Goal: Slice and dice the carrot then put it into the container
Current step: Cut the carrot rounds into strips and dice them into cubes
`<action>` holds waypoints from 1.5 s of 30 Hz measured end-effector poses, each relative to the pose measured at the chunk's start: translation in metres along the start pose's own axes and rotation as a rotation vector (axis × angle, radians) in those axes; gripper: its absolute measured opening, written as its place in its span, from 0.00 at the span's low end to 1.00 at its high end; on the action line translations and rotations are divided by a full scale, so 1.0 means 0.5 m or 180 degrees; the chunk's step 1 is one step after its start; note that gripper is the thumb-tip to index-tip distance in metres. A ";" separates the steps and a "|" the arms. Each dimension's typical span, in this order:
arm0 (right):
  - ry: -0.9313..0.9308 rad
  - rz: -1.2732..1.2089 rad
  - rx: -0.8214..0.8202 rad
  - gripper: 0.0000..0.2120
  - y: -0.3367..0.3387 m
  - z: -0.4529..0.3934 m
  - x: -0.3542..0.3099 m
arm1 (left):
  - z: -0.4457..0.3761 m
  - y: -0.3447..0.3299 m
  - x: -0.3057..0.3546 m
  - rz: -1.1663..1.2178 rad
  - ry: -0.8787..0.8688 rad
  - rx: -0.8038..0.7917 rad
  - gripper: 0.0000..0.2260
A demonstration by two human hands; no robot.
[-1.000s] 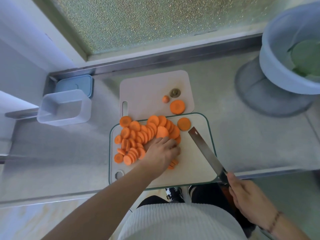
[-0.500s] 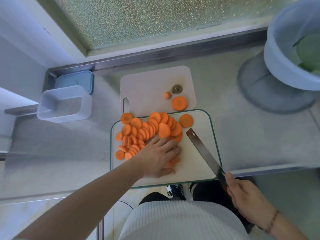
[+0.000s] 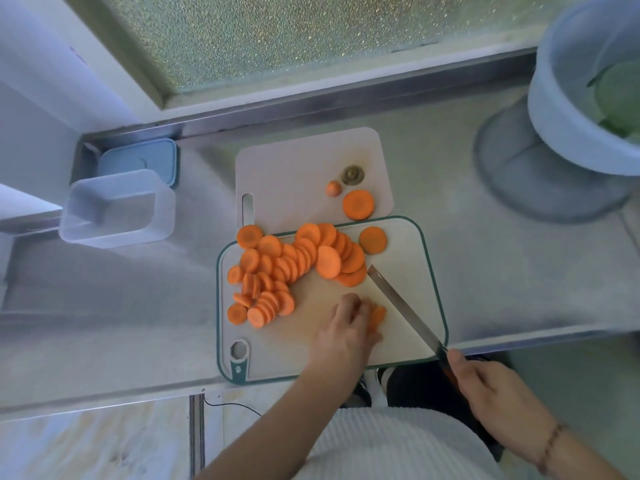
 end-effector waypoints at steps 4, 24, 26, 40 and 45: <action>0.0038 0.0102 -0.0015 0.28 0.002 0.003 -0.003 | 0.008 0.011 0.010 -0.0310 -0.0070 0.0037 0.24; 0.0191 0.0243 -0.0100 0.32 -0.023 0.030 -0.009 | 0.039 0.026 0.011 0.0074 -0.1134 0.0501 0.12; 0.0212 0.0322 -0.0189 0.34 -0.029 0.037 -0.008 | 0.036 0.030 0.013 0.0119 -0.1255 0.0523 0.09; 0.0183 0.0663 -0.0382 0.33 -0.070 0.010 -0.014 | 0.034 0.025 0.014 0.0402 -0.1071 0.0691 0.06; 0.0377 0.0443 -0.0386 0.27 -0.061 -0.017 -0.058 | 0.036 0.032 0.010 0.0361 -0.1011 0.0763 0.06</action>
Point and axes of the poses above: each hand's wrist, its own z-axis away from the middle knuckle, its own y-axis out of the back of the hand, x = y × z, the point moved 10 cm from there along -z, towards the middle knuckle, and after that the axes turned 12 degrees about -z, right-handed, at the moved point
